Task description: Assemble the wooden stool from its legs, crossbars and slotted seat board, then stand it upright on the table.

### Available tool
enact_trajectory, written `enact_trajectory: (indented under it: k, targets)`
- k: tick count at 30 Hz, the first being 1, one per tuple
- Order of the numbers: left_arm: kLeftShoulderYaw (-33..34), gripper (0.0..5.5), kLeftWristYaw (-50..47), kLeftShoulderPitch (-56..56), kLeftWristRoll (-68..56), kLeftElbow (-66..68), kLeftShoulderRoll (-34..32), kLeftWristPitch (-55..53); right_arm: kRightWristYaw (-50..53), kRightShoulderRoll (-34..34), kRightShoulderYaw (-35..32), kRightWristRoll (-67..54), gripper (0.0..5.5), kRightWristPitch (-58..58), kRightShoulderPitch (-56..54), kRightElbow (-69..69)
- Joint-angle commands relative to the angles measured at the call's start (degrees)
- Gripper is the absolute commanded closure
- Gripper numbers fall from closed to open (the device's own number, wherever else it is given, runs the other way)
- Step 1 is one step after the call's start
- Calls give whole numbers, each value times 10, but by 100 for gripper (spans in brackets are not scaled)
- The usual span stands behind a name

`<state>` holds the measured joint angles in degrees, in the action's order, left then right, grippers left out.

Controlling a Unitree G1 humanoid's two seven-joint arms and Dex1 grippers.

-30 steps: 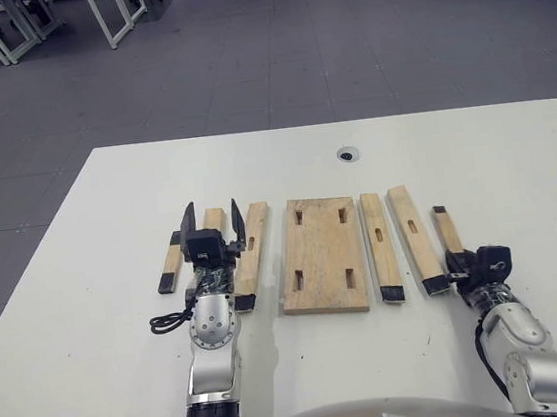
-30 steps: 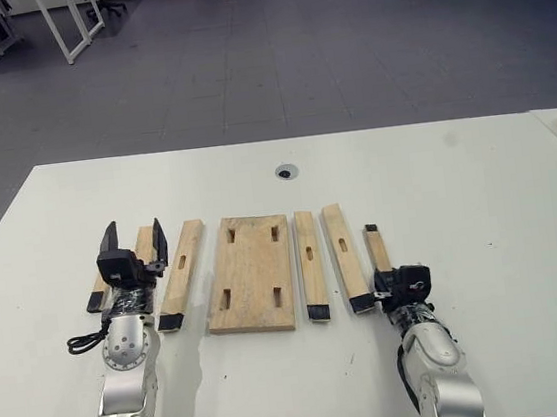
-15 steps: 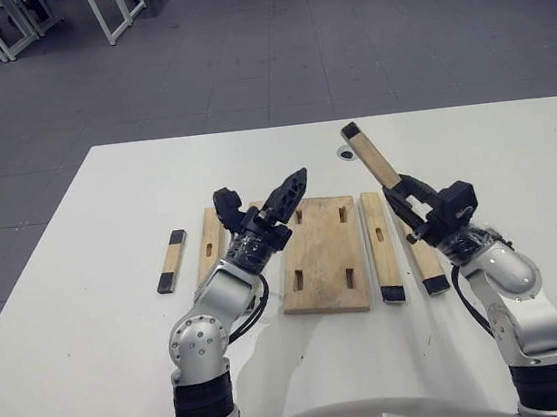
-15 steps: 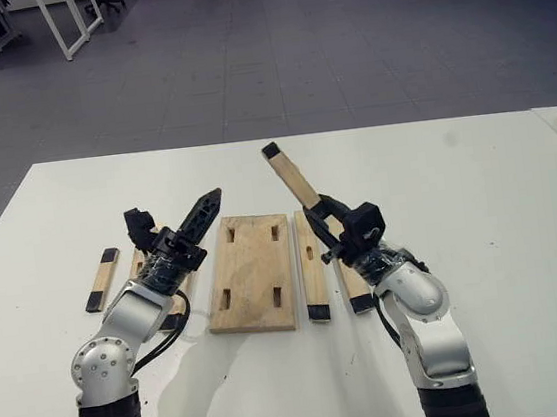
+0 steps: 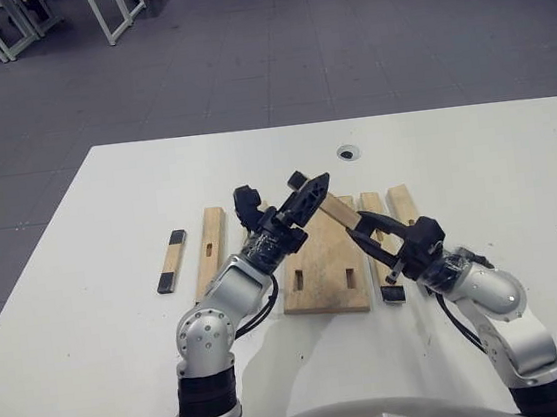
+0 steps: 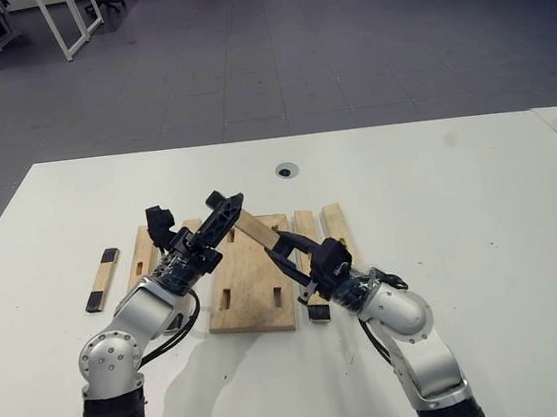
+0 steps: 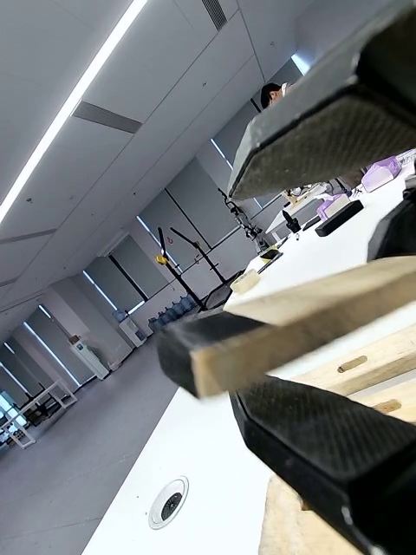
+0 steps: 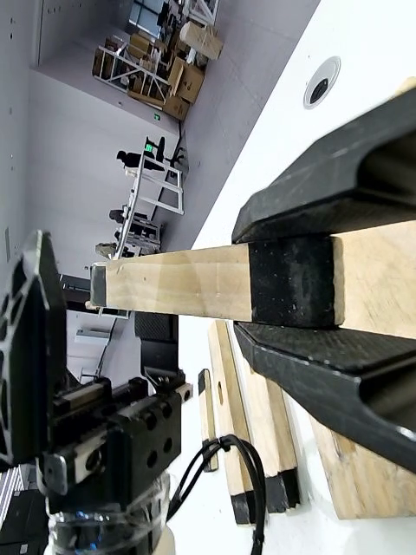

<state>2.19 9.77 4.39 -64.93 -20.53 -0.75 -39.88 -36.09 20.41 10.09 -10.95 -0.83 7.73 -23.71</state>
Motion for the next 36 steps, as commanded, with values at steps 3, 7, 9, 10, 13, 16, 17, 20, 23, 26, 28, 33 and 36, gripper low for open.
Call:
enact_trajectory:
  k: [3, 7, 9, 10, 13, 16, 17, 20, 23, 26, 28, 33, 36]
  targets:
    - [-1, 234, 2, 6, 18, 3, -4, 2, -11, 13, 0, -9, 420, -10, -3, 13]
    - [6, 304, -3, 4, -1, 6, 0, -9, -9, 14, -5, -7, 420, -9, -8, 19]
    - [9, 338, -7, 3, -15, 8, 4, -16, -9, 15, -8, -7, 420, -8, -10, 24]
    - [10, 354, -8, 3, -20, 9, 5, -18, -9, 14, -9, -6, 420, -6, -11, 26]
    - [16, 393, -10, -1, -49, 7, 10, -27, -11, 15, -7, 2, 420, 9, -17, 36]
    - [22, 442, -15, 1, -83, 5, 16, -33, -11, 13, -7, 6, 420, 23, -21, 48]
    - [23, 459, -16, 1, -90, 4, 17, -33, -13, 13, -5, 7, 420, 29, -24, 52]
    - [27, 495, -23, 4, -99, 3, 15, -30, -19, 15, 0, 11, 420, 50, -29, 62]
    - [28, 496, -23, 13, -65, 17, 1, -22, -21, 17, -1, 10, 420, 58, -29, 64]
    - [14, 508, -1, 9, -6, 27, -20, -9, -19, 18, -4, -1, 366, 37, -30, 62]
    - [11, 509, 8, 4, 16, 30, -16, 4, -23, 26, -9, -6, 328, 21, -31, 63]
    - [45, 509, 24, 5, 35, 16, -34, 33, -9, 49, -26, 30, 287, 36, -23, 100]
    - [79, 509, 9, -12, 95, -11, -69, 72, 13, 44, -45, 33, 287, 23, -18, 113]
